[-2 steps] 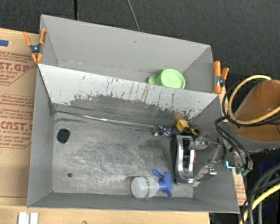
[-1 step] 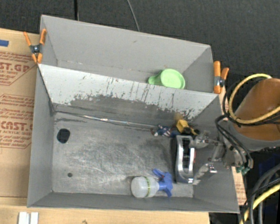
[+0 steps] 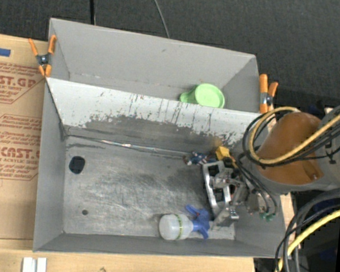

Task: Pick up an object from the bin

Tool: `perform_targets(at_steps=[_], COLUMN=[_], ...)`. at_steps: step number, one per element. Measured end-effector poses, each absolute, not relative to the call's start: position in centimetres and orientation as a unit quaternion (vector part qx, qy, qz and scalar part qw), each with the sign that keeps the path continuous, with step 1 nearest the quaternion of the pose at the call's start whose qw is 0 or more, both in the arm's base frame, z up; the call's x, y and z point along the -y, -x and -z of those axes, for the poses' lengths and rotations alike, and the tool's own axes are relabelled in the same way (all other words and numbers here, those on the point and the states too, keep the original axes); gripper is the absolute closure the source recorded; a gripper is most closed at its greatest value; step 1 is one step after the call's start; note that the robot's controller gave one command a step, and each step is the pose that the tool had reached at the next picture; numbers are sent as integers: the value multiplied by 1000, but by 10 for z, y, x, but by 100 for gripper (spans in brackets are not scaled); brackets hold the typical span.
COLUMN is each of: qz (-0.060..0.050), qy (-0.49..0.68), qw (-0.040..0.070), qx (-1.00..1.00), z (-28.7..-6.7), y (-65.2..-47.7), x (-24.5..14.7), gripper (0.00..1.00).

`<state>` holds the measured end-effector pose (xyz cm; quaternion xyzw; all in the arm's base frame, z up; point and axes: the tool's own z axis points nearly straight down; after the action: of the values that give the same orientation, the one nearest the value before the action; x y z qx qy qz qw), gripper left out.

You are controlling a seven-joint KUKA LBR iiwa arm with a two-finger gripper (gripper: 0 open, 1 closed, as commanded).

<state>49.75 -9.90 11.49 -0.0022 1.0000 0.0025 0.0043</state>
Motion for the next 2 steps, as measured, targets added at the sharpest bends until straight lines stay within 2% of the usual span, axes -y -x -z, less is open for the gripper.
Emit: perform_targets(at_steps=[1,2], qz=[-2,0], qy=[0,-80], qw=[-2,-1], qx=[-1000,-997], z=[-100,-104], y=[-492,-487], x=[99,85], gripper=[0,0])
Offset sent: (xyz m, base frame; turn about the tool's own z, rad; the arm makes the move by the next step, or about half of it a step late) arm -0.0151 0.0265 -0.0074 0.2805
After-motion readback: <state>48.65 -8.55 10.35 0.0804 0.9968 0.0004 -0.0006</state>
